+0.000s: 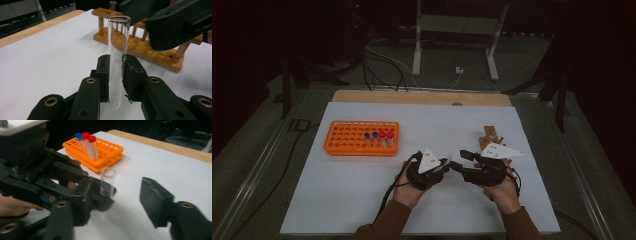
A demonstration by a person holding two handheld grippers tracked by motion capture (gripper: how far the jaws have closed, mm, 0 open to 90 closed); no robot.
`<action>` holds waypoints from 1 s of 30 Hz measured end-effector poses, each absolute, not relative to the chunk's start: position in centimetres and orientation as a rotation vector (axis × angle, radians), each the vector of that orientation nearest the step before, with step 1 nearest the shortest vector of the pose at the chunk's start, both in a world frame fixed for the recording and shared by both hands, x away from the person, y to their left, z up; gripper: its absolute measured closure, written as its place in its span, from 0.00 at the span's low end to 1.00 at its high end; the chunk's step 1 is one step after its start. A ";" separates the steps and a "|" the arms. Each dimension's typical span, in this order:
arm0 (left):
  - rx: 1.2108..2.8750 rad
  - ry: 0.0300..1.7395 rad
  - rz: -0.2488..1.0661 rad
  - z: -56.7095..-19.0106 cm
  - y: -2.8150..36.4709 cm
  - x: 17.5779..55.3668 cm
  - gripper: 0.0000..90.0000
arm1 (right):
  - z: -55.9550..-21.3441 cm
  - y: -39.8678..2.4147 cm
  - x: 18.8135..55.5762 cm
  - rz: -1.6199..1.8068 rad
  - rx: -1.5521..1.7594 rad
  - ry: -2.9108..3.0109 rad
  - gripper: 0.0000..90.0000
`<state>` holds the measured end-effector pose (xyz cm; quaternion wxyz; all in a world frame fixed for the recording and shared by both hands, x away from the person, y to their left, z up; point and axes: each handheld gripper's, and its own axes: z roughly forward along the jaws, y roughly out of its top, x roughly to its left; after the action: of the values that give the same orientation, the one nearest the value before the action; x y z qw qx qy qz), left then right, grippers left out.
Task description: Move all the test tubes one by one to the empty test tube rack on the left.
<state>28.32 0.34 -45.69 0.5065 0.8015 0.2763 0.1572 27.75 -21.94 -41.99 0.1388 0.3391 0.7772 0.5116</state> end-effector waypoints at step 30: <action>1.808 0.842 0.512 -43.8 9.6 28.4 0.85 | -42.5 -25.7 28.0 1.381 1.087 2.085 0.05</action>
<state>28.43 9.56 -43.78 0.5152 0.7527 0.3503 0.2130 28.03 -25.75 -42.46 0.2059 0.3902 0.7481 0.4956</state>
